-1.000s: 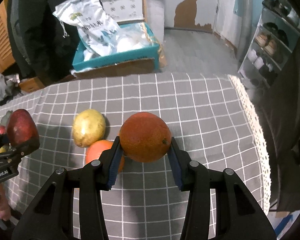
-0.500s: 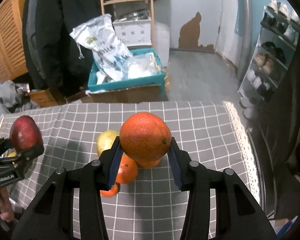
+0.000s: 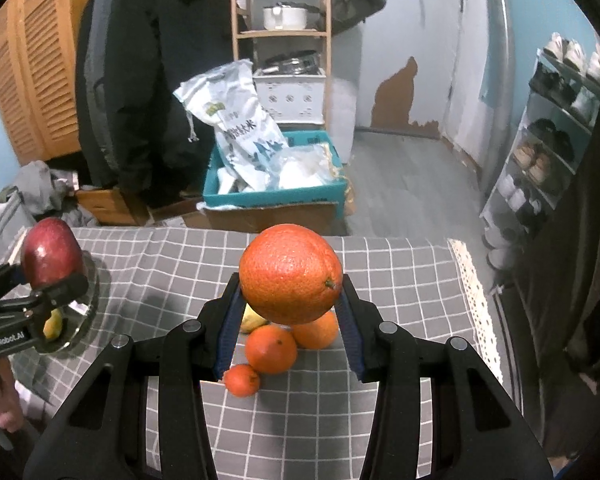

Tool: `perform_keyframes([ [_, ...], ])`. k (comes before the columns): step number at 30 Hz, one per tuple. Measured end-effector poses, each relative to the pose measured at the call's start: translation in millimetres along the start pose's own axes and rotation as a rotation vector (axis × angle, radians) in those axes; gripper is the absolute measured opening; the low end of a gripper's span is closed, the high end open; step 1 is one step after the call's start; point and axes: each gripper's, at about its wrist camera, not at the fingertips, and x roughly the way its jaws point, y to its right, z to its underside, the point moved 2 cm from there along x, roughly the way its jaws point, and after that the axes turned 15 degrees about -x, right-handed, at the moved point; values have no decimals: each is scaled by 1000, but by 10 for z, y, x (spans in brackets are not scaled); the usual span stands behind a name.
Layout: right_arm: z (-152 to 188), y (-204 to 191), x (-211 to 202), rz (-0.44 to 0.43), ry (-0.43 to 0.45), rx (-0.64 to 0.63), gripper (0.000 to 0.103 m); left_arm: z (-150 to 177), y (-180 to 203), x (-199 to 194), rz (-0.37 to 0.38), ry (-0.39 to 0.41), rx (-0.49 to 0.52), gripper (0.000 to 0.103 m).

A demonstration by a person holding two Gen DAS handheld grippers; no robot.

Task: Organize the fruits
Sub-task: 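Carry the apple with the left tool while the right tool carries the orange toward the bowl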

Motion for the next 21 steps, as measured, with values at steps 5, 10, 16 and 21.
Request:
perform_keyframes([
  [5, -105, -115, -58, -20, 24, -20, 44, -57, -80, -122, -4, 32, -11, 72],
  [10, -222, -256, -35, -46, 33, -35, 44, -105, -219, -175, -21, 47, -31, 72],
  [16, -374, -485, 27, -84, 37, -57, 44, -137, -389, -224, -42, 61, -57, 72],
  [21, -508, -684, 92, -116, 39, -76, 44, -165, -582, -249, -58, 65, -86, 72],
])
